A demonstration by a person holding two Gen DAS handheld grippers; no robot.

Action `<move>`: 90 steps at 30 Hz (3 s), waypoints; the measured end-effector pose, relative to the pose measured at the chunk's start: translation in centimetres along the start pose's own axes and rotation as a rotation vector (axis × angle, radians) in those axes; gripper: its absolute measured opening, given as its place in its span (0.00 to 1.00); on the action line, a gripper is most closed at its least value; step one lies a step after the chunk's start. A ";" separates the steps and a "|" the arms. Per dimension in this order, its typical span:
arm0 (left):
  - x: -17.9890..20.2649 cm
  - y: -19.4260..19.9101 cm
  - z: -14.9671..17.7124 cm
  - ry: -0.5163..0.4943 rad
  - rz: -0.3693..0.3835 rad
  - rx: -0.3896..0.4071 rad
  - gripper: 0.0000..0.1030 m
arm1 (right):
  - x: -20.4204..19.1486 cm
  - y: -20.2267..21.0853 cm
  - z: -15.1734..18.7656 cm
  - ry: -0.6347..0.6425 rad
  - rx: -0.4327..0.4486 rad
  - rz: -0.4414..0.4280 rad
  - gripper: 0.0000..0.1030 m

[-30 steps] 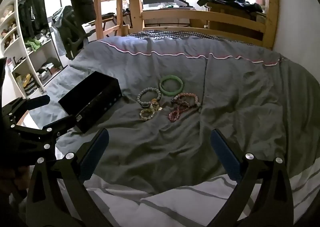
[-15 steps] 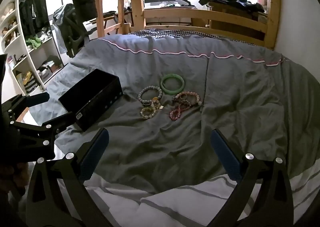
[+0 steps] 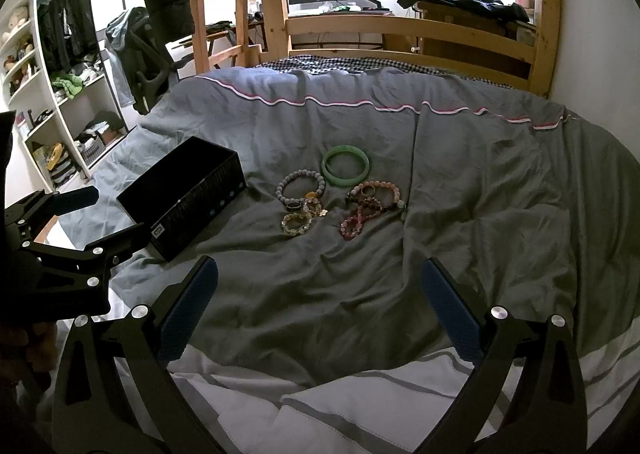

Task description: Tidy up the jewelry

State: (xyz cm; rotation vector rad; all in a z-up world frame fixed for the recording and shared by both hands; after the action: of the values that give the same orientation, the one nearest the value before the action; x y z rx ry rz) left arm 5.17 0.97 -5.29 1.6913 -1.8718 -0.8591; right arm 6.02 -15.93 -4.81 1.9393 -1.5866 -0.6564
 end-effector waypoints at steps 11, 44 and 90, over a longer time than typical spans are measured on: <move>0.0 -0.1 0.1 0.000 -0.001 -0.001 0.94 | -0.1 -0.1 0.1 -0.001 -0.002 0.000 0.97; 0.1 -0.5 0.7 -0.005 0.000 -0.019 0.94 | 0.0 -0.1 0.0 0.000 -0.006 0.000 0.97; 7.1 -13.2 -1.8 -0.021 0.197 -0.154 0.75 | 3.1 -17.7 -1.9 0.001 -0.326 -0.141 0.47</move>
State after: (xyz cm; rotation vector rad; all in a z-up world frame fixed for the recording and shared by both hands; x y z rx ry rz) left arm 14.67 -6.85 -13.97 1.3855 -1.8963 -0.9167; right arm 20.56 -16.03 -15.55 1.8140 -1.2584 -0.9106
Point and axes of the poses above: each gripper's, at about its wrist camera, not at the fingertips, and y roughly against the way its jaws point, x to its right, z to its underside, the point moved 7 cm from there along -y, roughly the way its jaws point, and after that the axes turned 3 degrees about z, right-handed, at the moved point
